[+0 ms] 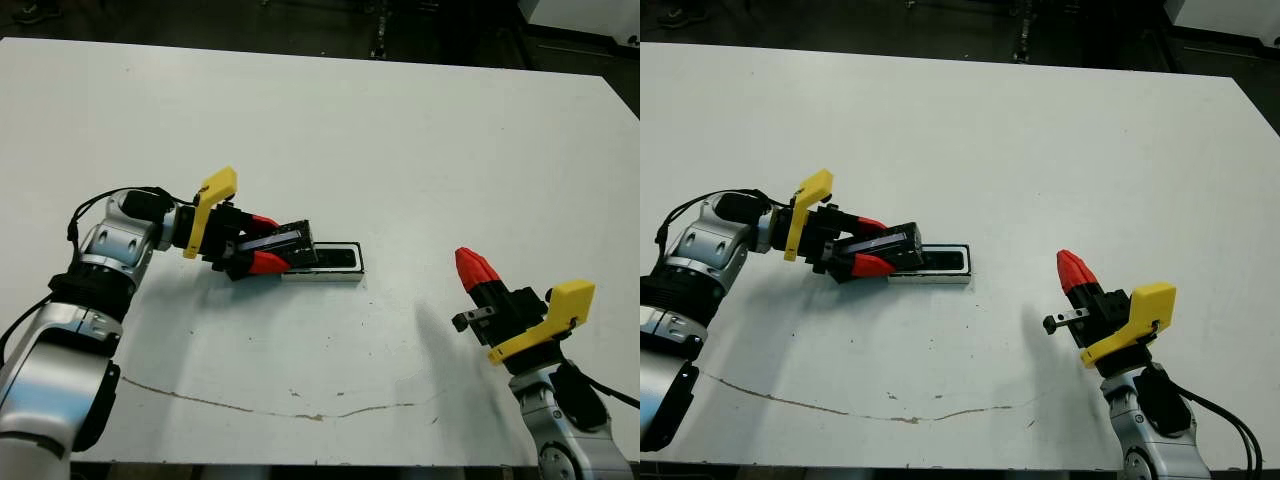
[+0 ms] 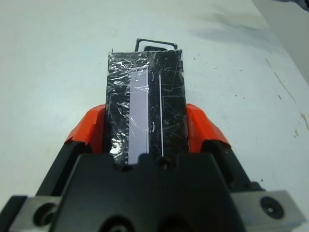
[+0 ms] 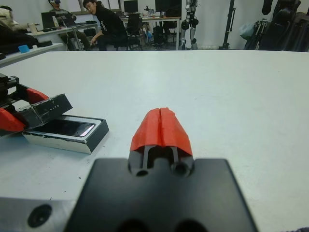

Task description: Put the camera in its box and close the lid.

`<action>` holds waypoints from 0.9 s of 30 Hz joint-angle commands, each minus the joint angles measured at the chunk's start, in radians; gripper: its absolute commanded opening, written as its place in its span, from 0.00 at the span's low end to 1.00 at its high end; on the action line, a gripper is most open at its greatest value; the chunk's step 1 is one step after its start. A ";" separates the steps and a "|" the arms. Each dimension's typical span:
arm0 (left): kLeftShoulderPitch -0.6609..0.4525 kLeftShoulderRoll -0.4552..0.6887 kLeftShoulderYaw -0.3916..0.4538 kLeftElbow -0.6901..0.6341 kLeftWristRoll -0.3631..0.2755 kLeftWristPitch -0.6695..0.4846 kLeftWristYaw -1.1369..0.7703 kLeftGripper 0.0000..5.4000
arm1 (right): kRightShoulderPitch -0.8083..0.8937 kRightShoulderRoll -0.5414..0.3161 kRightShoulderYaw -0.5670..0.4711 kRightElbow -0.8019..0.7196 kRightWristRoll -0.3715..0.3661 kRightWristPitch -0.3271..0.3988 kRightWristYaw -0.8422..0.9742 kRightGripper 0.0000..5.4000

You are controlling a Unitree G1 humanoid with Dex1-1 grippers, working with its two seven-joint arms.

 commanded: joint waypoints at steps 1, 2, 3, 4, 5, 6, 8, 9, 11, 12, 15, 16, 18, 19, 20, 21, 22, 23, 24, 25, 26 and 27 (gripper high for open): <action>0.042 -0.030 -0.018 -0.001 0.001 0.007 -0.009 0.59 | 0.005 -0.019 -0.005 -0.003 0.000 0.020 -0.005 0.00; 0.050 -0.037 -0.019 -0.011 -0.001 0.009 -0.003 0.59 | 0.005 -0.018 -0.005 -0.003 0.000 0.020 -0.006 0.00; 0.055 -0.042 -0.021 -0.020 -0.002 0.013 0.001 0.59 | 0.005 -0.016 -0.005 -0.003 0.001 0.021 -0.007 0.00; 0.061 -0.047 -0.024 -0.029 0.000 0.012 0.008 0.59 | 0.005 -0.015 -0.005 -0.004 0.001 0.022 -0.009 0.00; 0.066 -0.054 -0.028 -0.040 0.001 0.011 0.015 0.59 | 0.005 -0.014 -0.005 -0.004 0.000 0.022 -0.010 0.00; 0.073 -0.060 -0.031 -0.051 0.003 0.009 0.023 0.59 | 0.006 -0.014 -0.004 -0.007 -0.003 0.025 -0.014 0.00; 0.088 -0.075 -0.032 -0.066 0.002 -0.008 0.040 0.59 | 0.008 -0.014 -0.005 -0.009 -0.005 0.027 -0.017 0.00; 0.097 -0.083 -0.033 -0.076 0.002 -0.015 0.053 0.59 | 0.009 -0.014 -0.005 -0.010 -0.005 0.027 -0.017 0.00; 0.109 -0.094 -0.036 -0.086 0.000 -0.022 0.067 0.59 | 0.010 -0.016 -0.007 -0.006 -0.006 0.017 -0.012 0.00; 0.113 -0.100 -0.038 -0.088 -0.001 -0.027 0.070 0.59 | 0.010 -0.016 -0.008 -0.005 -0.003 0.015 -0.008 0.00; 0.125 -0.115 -0.041 -0.084 -0.004 -0.049 0.075 0.59 | 0.010 -0.016 -0.012 -0.001 0.007 0.015 -0.002 0.00; 0.130 -0.119 -0.041 -0.082 -0.004 -0.060 0.079 0.59 | 0.009 -0.015 -0.012 0.000 0.008 0.015 -0.002 0.00; 0.140 -0.121 -0.045 -0.086 0.004 -0.072 0.093 0.59 | 0.010 -0.014 -0.012 0.000 0.008 0.016 -0.004 0.00; 0.143 -0.121 -0.048 -0.089 0.007 -0.074 0.099 0.59 | 0.011 -0.015 -0.011 -0.002 0.005 0.016 -0.006 0.00; 0.146 -0.121 -0.051 -0.090 0.010 -0.079 0.103 0.59 | 0.012 -0.016 -0.009 -0.005 -0.001 0.017 -0.010 0.00; 0.149 -0.122 -0.053 -0.091 0.011 -0.080 0.106 0.59 | 0.012 -0.016 -0.008 -0.008 -0.003 0.018 -0.011 0.00; 0.151 -0.123 -0.055 -0.093 0.012 -0.078 0.109 0.59 | 0.013 -0.017 -0.008 -0.008 -0.004 0.017 -0.011 0.00; 0.153 -0.123 -0.058 -0.095 0.014 -0.071 0.113 0.59 | 0.013 -0.016 -0.009 -0.007 -0.002 0.017 -0.010 0.00; 0.154 -0.124 -0.062 -0.097 0.017 -0.066 0.117 0.59 | 0.013 -0.015 -0.010 -0.005 -0.001 0.013 -0.007 0.00; 0.155 -0.125 -0.065 -0.098 0.019 -0.066 0.120 0.59 | 0.013 -0.015 -0.010 -0.003 0.001 0.010 -0.004 0.00; 0.155 -0.126 -0.068 -0.097 0.022 -0.070 0.123 0.59 | 0.013 -0.014 -0.011 -0.003 0.004 0.013 -0.004 0.00; 0.154 -0.128 -0.071 -0.096 0.025 -0.071 0.127 0.59 | 0.013 -0.013 -0.011 -0.003 0.009 0.017 -0.004 0.00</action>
